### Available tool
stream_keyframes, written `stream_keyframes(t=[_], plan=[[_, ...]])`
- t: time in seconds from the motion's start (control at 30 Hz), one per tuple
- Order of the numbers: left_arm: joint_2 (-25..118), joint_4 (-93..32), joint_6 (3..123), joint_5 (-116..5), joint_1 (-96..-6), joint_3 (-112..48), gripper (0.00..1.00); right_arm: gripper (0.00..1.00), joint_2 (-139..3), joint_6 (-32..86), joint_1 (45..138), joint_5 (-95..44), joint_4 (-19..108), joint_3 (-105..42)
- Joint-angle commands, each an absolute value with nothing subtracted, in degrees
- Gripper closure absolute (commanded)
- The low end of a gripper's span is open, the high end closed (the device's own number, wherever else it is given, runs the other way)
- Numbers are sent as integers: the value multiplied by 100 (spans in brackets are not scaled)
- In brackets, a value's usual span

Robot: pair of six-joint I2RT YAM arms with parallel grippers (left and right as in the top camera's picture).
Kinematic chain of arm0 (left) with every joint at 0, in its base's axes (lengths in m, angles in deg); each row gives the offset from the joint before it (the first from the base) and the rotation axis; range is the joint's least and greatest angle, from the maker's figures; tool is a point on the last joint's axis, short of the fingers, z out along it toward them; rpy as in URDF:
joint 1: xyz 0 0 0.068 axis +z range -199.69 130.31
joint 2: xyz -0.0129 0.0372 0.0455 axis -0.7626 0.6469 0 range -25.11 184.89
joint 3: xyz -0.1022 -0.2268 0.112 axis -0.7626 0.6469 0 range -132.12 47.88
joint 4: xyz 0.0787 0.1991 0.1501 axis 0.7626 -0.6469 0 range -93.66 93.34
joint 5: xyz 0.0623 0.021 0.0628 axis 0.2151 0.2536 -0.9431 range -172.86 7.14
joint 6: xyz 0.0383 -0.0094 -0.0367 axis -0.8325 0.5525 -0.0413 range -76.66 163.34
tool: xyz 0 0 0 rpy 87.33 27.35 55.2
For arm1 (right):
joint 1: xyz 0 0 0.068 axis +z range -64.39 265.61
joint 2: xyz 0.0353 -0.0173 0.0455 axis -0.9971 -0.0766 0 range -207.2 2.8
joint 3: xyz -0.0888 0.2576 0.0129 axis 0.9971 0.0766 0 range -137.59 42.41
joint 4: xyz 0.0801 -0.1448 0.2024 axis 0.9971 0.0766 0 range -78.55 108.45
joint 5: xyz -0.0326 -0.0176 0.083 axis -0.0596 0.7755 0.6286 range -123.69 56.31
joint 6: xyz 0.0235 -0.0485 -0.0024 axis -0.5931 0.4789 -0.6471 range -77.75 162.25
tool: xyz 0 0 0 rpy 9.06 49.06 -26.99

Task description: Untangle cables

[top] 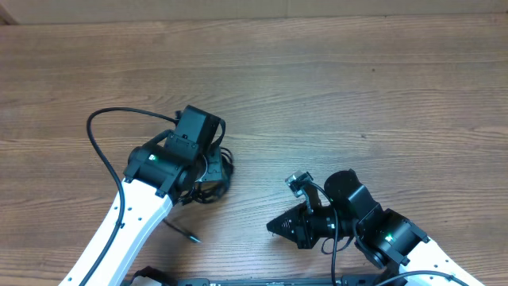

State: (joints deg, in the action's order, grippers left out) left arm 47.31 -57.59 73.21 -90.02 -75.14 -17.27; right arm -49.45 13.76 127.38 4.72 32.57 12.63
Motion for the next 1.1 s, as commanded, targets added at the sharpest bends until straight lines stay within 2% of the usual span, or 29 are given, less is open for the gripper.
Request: stream_keyframes(t=[0.0,0.1,0.13,0.27,0.37,0.47,0.63,0.73,1.07], plan=[[4639,-5700,8022,-9430,-7519,-1827,96,96,-4851,1409,12765,625,3262,1271],[4641,-5472,7015,-8777,-7527,-1812,96,96,-4836,1422,12765,523,3087,1269],[4644,-5387,6560,-8438,-7527,-1808,96,93,-4836,1459,12765,405,3026,1271],[4644,-5243,4925,-6838,-7527,-1797,96,72,-4838,2219,12765,-400,2829,1269],[4646,-5276,4359,-6324,-7527,-1788,96,57,-4836,2528,12765,-920,2464,1271],[4646,-5337,4193,-6265,-7527,-1786,96,51,-4836,2823,12765,-1263,2073,1269],[4646,-5374,3979,-5972,-7527,-1784,96,49,-4838,2936,12765,-2310,1762,1269],[4648,-5367,3699,-5553,-7530,-1784,96,49,-4838,3328,12765,-2467,1677,1269],[4801,-5354,3498,-5118,-7755,-1784,96,63,-4838,3485,12767,-2443,1874,1269]])
